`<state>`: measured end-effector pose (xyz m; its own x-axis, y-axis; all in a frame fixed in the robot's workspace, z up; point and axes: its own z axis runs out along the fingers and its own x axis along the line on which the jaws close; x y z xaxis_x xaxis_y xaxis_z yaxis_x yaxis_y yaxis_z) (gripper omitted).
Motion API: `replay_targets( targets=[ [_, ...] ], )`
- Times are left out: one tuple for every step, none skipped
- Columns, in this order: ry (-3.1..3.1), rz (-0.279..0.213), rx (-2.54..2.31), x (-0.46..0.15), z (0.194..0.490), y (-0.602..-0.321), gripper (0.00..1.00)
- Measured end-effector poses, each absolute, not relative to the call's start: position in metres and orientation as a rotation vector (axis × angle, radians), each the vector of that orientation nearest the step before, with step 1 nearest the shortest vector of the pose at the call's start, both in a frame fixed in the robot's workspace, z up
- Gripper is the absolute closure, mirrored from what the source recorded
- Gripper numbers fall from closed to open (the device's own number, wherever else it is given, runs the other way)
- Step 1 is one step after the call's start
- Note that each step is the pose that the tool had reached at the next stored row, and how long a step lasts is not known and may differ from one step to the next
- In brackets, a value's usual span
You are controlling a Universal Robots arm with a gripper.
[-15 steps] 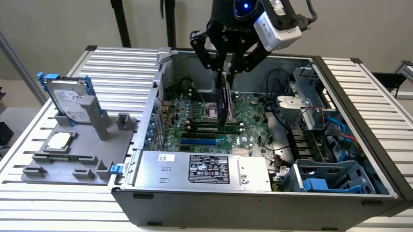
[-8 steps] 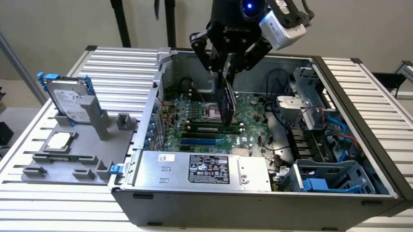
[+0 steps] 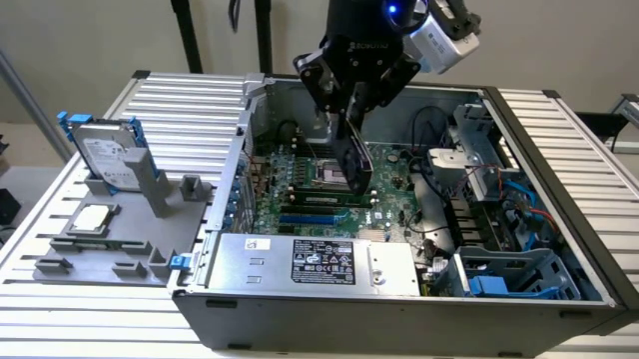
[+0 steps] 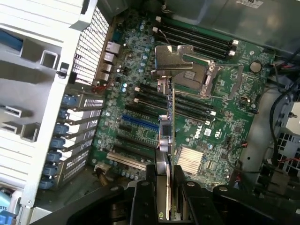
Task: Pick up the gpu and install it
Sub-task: 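Insert the gpu into the slot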
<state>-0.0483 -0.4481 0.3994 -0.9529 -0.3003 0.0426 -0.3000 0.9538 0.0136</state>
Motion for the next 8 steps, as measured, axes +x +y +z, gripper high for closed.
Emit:
replay_targets(
  targets=[
    [-3.057,-0.01,0.498,-0.0483,0.3994,-0.4481,0.74],
    [-3.052,-0.009,0.526,-0.0483,0.3994,-0.4481,0.74],
    [-3.047,-0.009,0.553,-0.0483,0.3994,-0.4481,0.74],
    [-3.042,-0.008,0.582,-0.0483,0.3994,-0.4481,0.74],
    [-3.037,-0.008,0.609,-0.0483,0.3994,-0.4481,0.74],
    [-3.031,-0.007,0.637,-0.0483,0.3994,-0.4481,0.74],
    [-3.025,-0.006,0.664,-0.0483,0.3994,-0.4481,0.74],
    [-3.019,-0.006,0.692,-0.0483,0.3994,-0.4481,0.74]
  ],
)
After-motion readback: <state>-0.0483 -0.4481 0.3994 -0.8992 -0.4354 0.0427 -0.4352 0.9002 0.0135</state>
